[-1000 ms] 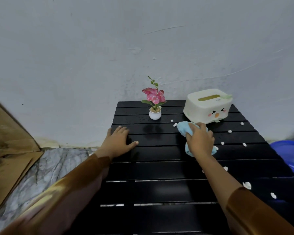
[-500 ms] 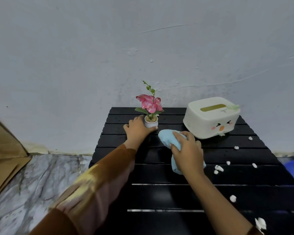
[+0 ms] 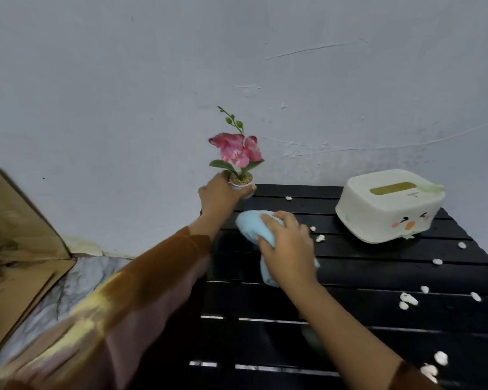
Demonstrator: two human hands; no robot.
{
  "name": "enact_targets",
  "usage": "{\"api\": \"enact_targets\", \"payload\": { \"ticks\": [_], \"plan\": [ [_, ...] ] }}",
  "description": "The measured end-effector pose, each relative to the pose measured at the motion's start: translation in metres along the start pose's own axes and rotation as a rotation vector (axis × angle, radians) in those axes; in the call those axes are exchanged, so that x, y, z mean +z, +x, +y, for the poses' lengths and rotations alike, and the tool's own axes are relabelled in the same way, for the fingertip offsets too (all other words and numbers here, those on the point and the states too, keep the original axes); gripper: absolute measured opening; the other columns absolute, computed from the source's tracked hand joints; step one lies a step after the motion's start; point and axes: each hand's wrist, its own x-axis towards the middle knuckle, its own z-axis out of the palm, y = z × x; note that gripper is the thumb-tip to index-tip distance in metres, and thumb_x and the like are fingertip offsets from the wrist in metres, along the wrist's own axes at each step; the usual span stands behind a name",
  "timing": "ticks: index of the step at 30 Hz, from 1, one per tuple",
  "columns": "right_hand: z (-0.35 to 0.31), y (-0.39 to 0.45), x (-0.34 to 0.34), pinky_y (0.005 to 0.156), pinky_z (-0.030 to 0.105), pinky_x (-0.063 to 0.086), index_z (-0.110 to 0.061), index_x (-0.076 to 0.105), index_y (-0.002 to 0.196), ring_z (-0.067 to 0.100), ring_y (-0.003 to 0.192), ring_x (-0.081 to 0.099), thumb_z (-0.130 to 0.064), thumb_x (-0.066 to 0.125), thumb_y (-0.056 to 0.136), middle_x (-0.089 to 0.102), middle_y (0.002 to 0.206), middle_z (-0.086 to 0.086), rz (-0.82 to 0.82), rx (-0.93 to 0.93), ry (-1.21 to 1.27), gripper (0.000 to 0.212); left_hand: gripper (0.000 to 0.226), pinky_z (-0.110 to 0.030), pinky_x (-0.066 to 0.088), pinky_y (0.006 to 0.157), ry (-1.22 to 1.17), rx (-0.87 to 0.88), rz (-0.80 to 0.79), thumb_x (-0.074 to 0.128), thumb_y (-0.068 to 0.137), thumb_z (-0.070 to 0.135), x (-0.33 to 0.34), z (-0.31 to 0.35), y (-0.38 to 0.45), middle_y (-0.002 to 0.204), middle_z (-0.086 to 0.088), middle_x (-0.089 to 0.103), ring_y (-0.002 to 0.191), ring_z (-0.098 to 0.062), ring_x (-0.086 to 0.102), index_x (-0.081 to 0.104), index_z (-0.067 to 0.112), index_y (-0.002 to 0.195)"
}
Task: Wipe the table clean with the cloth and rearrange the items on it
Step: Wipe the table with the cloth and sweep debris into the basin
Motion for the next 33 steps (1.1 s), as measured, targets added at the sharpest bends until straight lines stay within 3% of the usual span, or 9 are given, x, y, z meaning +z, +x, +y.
{"api": "enact_targets", "payload": {
  "ticks": [4, 7, 9, 12, 16, 20, 24, 28, 33],
  "plan": [
    [-0.053, 0.016, 0.064, 0.093, 0.041, 0.038, -0.027, 0.048, 0.131, 0.030, 0.113, 0.044, -0.038, 0.054, 0.088, 0.038, 0.143, 0.000, -0.131, -0.130, -0.135, 0.045, 0.054, -0.036, 0.041, 0.090, 0.111, -0.030, 0.053, 0.055, 0.057, 0.057, -0.054, -0.030, 0.010, 0.099, -0.004, 0.072, 0.102, -0.027, 0.063, 0.065, 0.020, 0.096],
    [-0.070, 0.030, 0.098, 0.067, 0.033, 0.051, -0.031, 0.069, 0.100, 0.024, 0.082, 0.062, -0.053, 0.076, 0.059, 0.067, 0.110, -0.003, -0.147, -0.157, -0.332, 0.048, 0.053, -0.035, 0.041, 0.086, 0.163, -0.046, 0.092, 0.055, 0.058, 0.056, -0.079, -0.054, 0.014, 0.091, -0.003, 0.071, 0.096, -0.028, 0.064, 0.065, 0.018, 0.093],
    [-0.068, 0.049, 0.109, 0.078, 0.037, 0.049, -0.031, 0.062, 0.114, 0.028, 0.098, 0.059, -0.048, 0.067, 0.073, 0.060, 0.124, 0.001, -0.165, -0.158, -0.342, 0.045, 0.054, -0.035, 0.041, 0.086, 0.168, -0.062, 0.108, 0.056, 0.058, 0.056, -0.087, -0.067, 0.014, 0.087, -0.001, 0.069, 0.094, -0.027, 0.064, 0.065, 0.017, 0.094],
    [-0.050, 0.086, 0.115, 0.101, 0.042, 0.031, -0.025, 0.037, 0.139, 0.035, 0.124, 0.035, -0.030, 0.048, 0.091, 0.029, 0.150, 0.005, -0.131, -0.109, -0.263, 0.049, 0.054, -0.035, 0.040, 0.087, 0.166, -0.053, 0.101, 0.056, 0.058, 0.057, -0.088, -0.079, 0.012, 0.082, 0.002, 0.066, 0.089, -0.024, 0.063, 0.065, 0.018, 0.094],
    [-0.007, 0.105, 0.089, 0.101, 0.040, 0.029, -0.025, 0.037, 0.139, 0.034, 0.125, 0.032, -0.026, 0.045, 0.092, 0.028, 0.151, 0.003, -0.064, 0.092, -0.210, 0.048, 0.048, -0.034, 0.038, 0.084, 0.146, -0.030, 0.053, 0.055, 0.060, 0.057, -0.079, -0.079, 0.007, 0.075, 0.008, 0.060, 0.079, -0.019, 0.055, 0.062, 0.021, 0.091],
    [0.044, 0.086, 0.047, 0.101, 0.042, 0.031, -0.023, 0.045, 0.132, 0.036, 0.121, 0.036, -0.023, 0.046, 0.091, 0.035, 0.146, 0.005, 0.013, 0.277, -0.271, 0.041, 0.053, -0.037, 0.041, 0.090, 0.102, -0.008, 0.042, 0.055, 0.061, 0.061, -0.069, -0.073, 0.002, 0.077, 0.008, 0.061, 0.079, -0.017, 0.055, 0.063, 0.020, 0.095],
    [0.050, 0.058, 0.015, 0.099, 0.044, 0.035, -0.020, 0.054, 0.126, 0.036, 0.116, 0.041, -0.019, 0.048, 0.091, 0.043, 0.136, 0.008, 0.101, 0.378, -0.172, 0.035, 0.048, -0.037, 0.041, 0.088, 0.081, 0.004, 0.037, 0.055, 0.061, 0.058, -0.066, -0.063, 0.001, 0.070, 0.009, 0.059, 0.075, -0.018, 0.055, 0.062, 0.020, 0.090],
    [-0.009, 0.082, 0.030, 0.096, 0.041, 0.036, -0.024, 0.051, 0.129, 0.035, 0.117, 0.041, -0.031, 0.050, 0.091, 0.041, 0.140, 0.005, 0.225, 0.163, -0.074, 0.039, 0.048, -0.038, 0.039, 0.092, 0.103, 0.019, 0.064, 0.066, 0.070, 0.057, -0.070, -0.065, 0.009, 0.079, 0.007, 0.060, 0.079, -0.016, 0.052, 0.063, 0.019, 0.099],
    [-0.053, 0.124, 0.113, 0.096, 0.039, 0.032, -0.020, 0.042, 0.134, 0.034, 0.119, 0.036, -0.026, 0.047, 0.092, 0.036, 0.143, 0.005, -0.087, -0.124, -0.243, 0.043, 0.052, -0.036, 0.037, 0.088, 0.125, -0.009, 0.086, 0.060, 0.062, 0.056, -0.076, -0.075, 0.017, 0.075, 0.010, 0.057, 0.079, -0.018, 0.053, 0.063, 0.019, 0.098]
  ]
}}
